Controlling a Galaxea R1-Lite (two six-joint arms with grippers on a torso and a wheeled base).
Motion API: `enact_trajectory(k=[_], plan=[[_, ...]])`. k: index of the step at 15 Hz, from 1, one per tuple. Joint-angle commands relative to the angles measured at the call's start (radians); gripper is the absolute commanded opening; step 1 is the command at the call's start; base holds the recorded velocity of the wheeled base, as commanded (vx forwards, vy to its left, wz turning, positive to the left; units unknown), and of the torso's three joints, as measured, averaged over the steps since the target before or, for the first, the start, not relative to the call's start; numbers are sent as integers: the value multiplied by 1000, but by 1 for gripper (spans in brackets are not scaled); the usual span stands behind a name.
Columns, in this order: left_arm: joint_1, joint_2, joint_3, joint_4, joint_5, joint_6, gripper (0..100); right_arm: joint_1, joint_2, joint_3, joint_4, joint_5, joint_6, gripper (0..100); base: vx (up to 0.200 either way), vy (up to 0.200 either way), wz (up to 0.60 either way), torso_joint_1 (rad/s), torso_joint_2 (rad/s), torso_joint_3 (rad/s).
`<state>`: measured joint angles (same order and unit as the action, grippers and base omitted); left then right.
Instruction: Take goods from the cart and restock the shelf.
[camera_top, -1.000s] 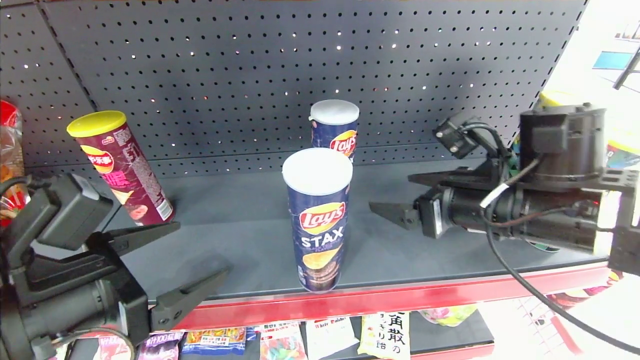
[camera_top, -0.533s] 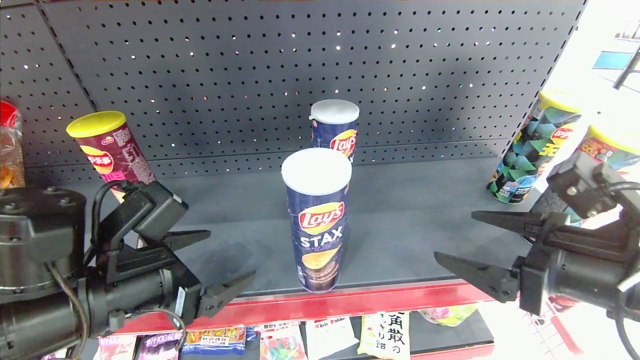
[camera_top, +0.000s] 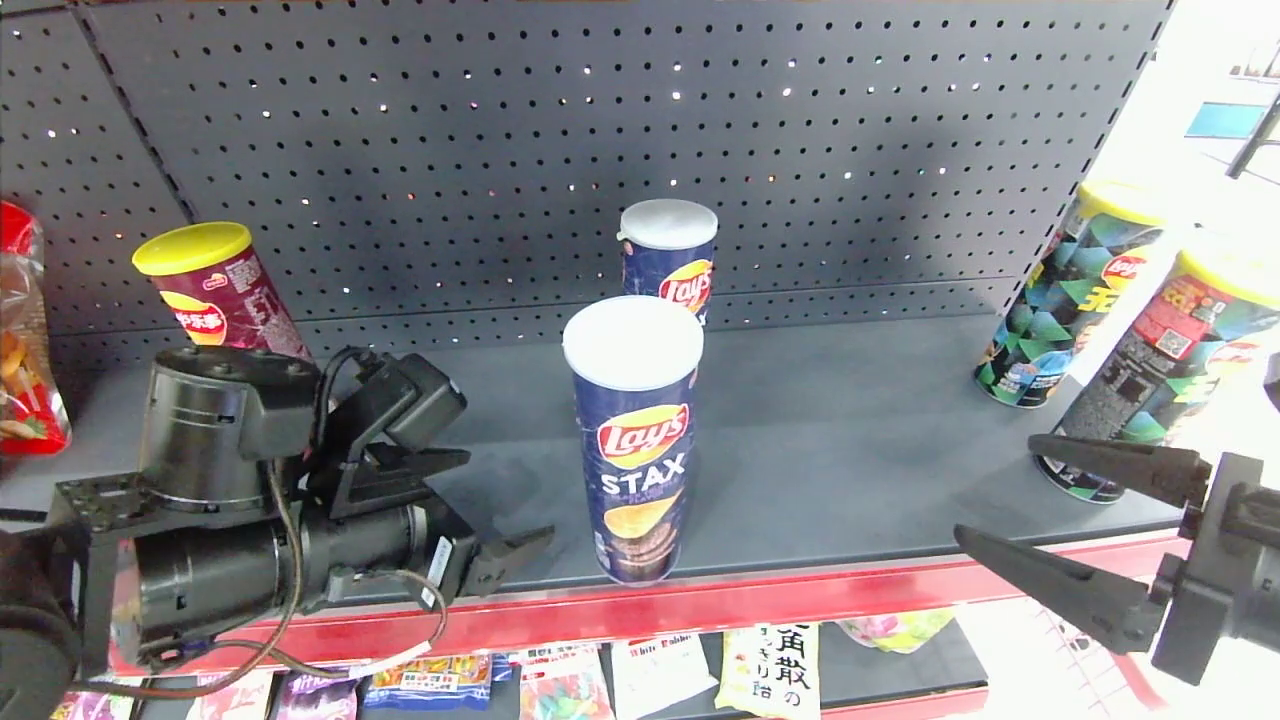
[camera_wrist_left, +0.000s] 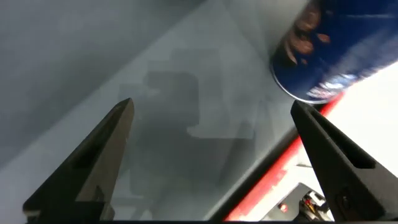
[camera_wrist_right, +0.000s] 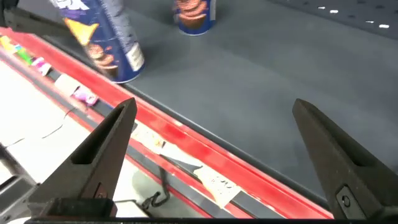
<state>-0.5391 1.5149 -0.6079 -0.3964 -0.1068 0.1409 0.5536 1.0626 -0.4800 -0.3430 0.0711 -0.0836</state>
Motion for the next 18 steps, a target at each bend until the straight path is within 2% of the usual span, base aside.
enact_trajectory(k=[1, 13, 18], plan=[[-2, 53, -23, -1, -2, 0, 100, -26, -27, 8, 1, 3, -1, 100, 0, 0, 0, 0, 0, 0], [-35, 137, -69, -2, -2, 0, 100, -27, -33, 17, 1, 3, -1, 100, 0, 0, 0, 0, 0, 0], [-41, 176, -116, -2, -1, 0, 100, -31, -33, 17, -1, 3, -1, 100, 0, 0, 0, 0, 0, 0]])
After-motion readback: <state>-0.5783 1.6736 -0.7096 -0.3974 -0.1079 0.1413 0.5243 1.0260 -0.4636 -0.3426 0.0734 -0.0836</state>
